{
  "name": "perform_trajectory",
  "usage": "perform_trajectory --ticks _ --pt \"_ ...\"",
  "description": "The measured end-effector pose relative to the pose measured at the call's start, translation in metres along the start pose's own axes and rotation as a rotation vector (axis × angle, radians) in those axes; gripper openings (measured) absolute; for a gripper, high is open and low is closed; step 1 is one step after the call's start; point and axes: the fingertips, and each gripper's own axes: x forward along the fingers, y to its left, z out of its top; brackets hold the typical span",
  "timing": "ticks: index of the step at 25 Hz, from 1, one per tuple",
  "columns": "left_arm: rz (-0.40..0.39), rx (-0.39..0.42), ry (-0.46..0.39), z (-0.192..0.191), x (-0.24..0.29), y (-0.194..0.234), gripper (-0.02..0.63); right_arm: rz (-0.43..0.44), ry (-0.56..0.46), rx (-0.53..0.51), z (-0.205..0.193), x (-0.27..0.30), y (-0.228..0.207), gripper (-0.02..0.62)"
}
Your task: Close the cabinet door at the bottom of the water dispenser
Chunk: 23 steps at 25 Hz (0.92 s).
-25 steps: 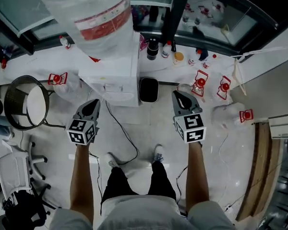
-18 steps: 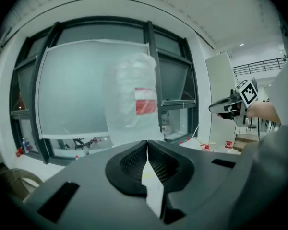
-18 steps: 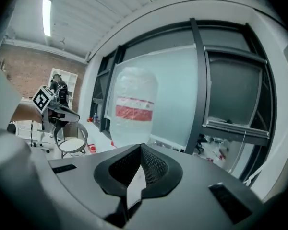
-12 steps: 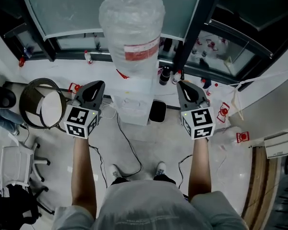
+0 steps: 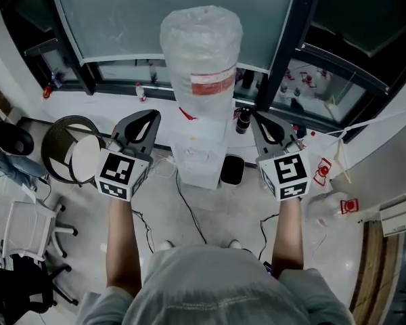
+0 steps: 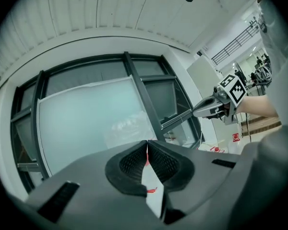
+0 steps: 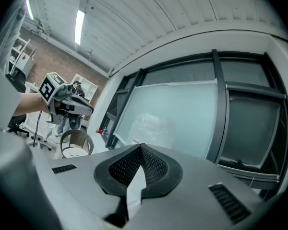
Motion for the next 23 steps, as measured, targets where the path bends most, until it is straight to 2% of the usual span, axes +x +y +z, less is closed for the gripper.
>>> perform_trajectory --ticks 3,9,15,23 --pt "-0.002 0.01 -0.018 0.01 -0.001 -0.006 0.025 0.002 -0.02 -0.012 0.008 -0.004 0.0 0.029" --pt "-0.025 0.118 -0.007 0.017 0.005 -0.017 0.025 0.026 -0.036 -0.026 0.011 0.004 0.003 0.029" --pt "-0.023 0.102 0.001 0.01 0.004 -0.011 0.025 0.061 -0.032 -0.023 0.007 0.013 0.013 0.029" --pt "-0.025 0.126 0.027 -0.003 0.008 -0.006 0.025 0.053 -0.012 -0.013 -0.004 0.018 0.012 0.029"
